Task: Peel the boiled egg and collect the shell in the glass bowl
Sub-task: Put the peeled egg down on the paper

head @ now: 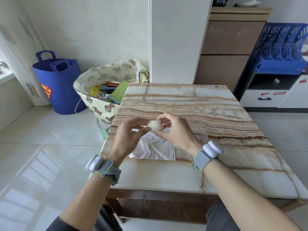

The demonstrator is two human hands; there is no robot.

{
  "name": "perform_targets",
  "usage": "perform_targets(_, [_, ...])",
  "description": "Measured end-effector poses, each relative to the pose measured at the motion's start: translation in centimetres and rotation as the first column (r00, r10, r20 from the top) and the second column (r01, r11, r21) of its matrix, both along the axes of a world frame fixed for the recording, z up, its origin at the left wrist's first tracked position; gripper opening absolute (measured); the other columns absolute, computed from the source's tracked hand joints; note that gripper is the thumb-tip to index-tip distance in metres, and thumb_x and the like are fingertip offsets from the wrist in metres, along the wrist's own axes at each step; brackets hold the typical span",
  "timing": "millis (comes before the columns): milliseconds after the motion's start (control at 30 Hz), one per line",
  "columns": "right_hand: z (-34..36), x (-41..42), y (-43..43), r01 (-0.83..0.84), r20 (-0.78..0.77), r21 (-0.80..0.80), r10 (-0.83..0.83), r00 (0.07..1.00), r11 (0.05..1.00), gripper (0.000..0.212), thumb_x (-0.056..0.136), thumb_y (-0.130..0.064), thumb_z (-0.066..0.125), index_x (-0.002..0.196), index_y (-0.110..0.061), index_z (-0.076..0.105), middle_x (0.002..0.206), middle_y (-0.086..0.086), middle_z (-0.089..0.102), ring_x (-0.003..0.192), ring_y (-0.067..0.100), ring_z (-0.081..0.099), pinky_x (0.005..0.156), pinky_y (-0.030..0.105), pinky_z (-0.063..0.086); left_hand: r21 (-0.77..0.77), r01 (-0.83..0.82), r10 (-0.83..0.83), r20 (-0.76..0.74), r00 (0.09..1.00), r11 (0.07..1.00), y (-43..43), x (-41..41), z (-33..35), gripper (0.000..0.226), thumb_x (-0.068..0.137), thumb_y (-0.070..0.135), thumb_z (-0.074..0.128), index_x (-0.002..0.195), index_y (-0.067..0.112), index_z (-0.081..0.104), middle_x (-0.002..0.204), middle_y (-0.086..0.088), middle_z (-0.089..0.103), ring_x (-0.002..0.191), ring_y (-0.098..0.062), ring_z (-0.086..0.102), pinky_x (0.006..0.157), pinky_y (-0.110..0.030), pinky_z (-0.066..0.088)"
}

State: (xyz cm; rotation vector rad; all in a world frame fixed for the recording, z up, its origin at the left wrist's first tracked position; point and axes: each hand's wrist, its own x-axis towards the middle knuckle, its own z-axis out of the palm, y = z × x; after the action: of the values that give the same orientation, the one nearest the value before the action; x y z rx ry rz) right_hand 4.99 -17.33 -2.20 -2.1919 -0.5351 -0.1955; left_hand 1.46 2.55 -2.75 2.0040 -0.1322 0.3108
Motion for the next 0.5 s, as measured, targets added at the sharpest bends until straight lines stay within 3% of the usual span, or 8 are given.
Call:
perform_targets(133, [-0.3, 0.0, 0.8, 0.011, -0.005, -0.083, -0.011, 1.0, 0.996, 0.037, 0.076, -0.018, 0.091, 0.107, -0.019, 0.071, 0.1, -0.005, 0.075, 0.09, 0.015, 0.068, 0.087, 0.037, 0.054, -0.006, -0.023, 0.022, -0.031, 0.999, 1.0, 0.5, 0.1, -1.2, 0.021, 0.088, 0.016, 0.081, 0.107, 0.025, 0.077, 0.099, 0.012, 0.078, 0.089, -0.002, 0.073, 0.083, -0.031, 0.06])
perform_targets(500, [-0.7, -0.3, 1.3, 0.027, 0.034, -0.275, -0.018, 0.999, 0.961, 0.033, 0.079, -0.023, 0.087, 0.107, -0.021, 0.07, 0.1, -0.005, 0.076, 0.09, 0.018, 0.071, 0.098, 0.045, 0.049, 0.048, -0.05, 0.053, -0.064, 0.997, 0.998, 0.4, 0.4, -3.2, 0.017, 0.088, 0.019, 0.079, 0.103, 0.027, 0.077, 0.096, 0.012, 0.077, 0.085, 0.001, 0.071, 0.073, -0.017, 0.052])
